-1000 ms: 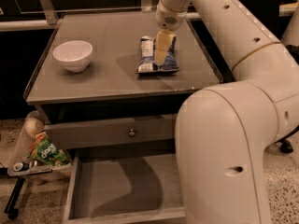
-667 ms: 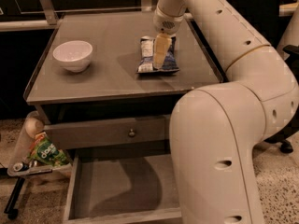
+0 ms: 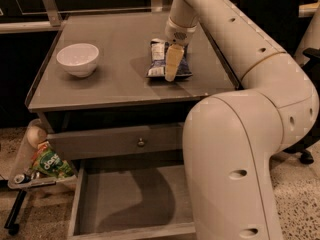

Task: Place blue chip bag into middle drawer

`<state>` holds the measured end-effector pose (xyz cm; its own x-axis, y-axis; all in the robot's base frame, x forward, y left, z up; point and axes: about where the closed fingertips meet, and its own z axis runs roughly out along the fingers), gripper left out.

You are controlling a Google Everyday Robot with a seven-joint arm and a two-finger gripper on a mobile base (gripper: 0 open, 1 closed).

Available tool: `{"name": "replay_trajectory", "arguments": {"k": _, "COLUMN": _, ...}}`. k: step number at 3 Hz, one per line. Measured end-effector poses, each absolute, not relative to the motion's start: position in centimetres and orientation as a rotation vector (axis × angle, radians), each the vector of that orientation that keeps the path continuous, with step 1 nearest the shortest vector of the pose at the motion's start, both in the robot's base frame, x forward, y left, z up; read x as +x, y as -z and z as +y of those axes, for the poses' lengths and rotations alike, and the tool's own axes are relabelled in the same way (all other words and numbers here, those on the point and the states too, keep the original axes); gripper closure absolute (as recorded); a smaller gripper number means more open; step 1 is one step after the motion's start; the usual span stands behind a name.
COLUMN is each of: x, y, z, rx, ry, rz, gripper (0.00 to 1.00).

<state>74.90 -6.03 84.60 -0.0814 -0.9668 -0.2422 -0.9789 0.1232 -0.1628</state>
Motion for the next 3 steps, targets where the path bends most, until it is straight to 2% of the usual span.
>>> {"name": "replay_trajectory", "arguments": {"k": 1, "x": 74.58, "y": -83.89, "z": -6.43, "rx": -1.886, "ry": -0.062, "rz": 2.150, "gripper": 0.19}}
{"name": "replay_trajectory", "arguments": {"k": 3, "x": 74.58, "y": -83.88, "z": -6.43, "rx": -1.885, "ry": -0.062, "rz": 2.150, "gripper": 0.64}}
